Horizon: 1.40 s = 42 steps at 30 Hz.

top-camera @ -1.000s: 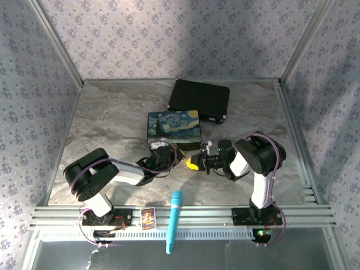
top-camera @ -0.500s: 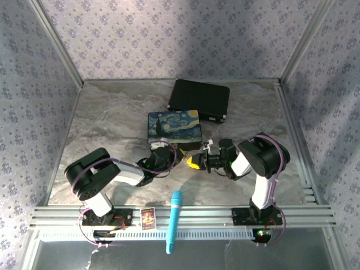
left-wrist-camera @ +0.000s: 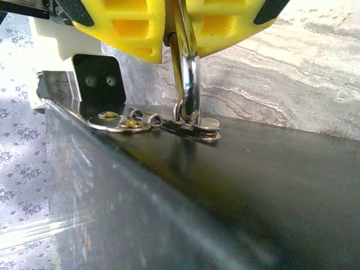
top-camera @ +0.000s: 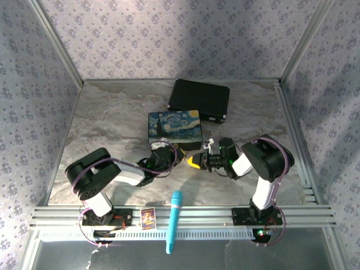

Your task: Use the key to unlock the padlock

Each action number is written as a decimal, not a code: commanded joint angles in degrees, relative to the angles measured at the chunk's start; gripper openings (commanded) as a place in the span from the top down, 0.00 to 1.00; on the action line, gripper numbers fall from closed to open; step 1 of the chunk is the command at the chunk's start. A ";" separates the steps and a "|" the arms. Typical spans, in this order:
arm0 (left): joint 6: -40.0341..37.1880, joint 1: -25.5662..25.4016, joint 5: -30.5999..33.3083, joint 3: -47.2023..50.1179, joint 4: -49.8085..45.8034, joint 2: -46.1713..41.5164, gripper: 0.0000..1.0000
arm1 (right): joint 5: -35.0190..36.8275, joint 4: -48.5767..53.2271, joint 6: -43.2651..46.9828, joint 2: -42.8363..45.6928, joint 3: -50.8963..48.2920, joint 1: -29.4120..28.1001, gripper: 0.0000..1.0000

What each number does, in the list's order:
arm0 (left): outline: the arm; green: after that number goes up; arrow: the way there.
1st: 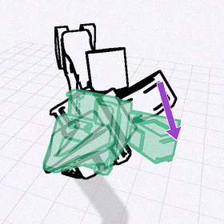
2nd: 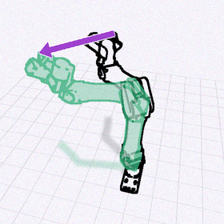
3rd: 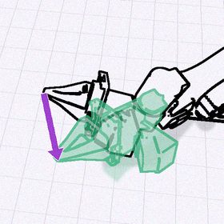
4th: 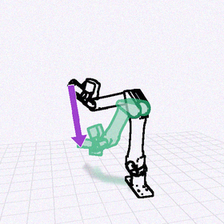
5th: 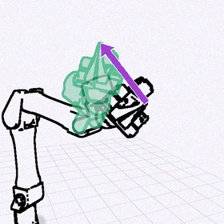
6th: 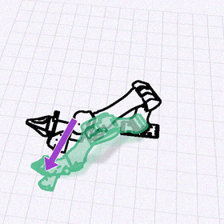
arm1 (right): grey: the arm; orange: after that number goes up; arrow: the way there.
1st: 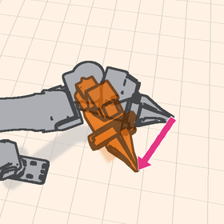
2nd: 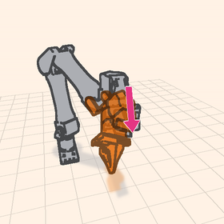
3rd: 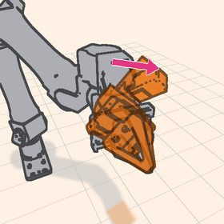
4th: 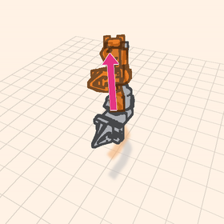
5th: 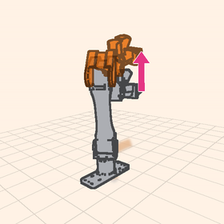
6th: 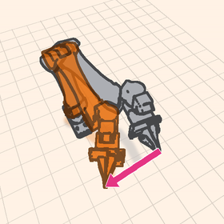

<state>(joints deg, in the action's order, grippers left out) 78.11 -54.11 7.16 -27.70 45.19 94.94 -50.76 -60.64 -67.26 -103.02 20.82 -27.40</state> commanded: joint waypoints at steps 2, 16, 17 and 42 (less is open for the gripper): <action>3.93 -4.25 -11.14 -1.80 0.57 0.87 1.00 | 9.95 2.64 7.02 5.72 2.76 -0.93 1.00; 5.93 -4.87 -12.28 -2.30 5.62 2.91 1.00 | 13.54 8.52 11.88 9.47 4.05 -3.15 1.00; 6.43 -4.87 -12.54 -2.03 6.73 2.94 1.00 | 12.62 6.54 10.81 8.07 3.98 -2.70 1.00; 8.47 -7.50 -13.13 -3.15 8.02 2.19 1.00 | 9.45 -2.46 4.06 5.80 6.85 -2.33 1.00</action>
<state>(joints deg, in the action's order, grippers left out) 80.66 -55.61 10.66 -27.81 53.06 98.13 -46.92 -55.09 -61.04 -98.98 22.46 -27.40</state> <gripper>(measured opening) 0.091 0.051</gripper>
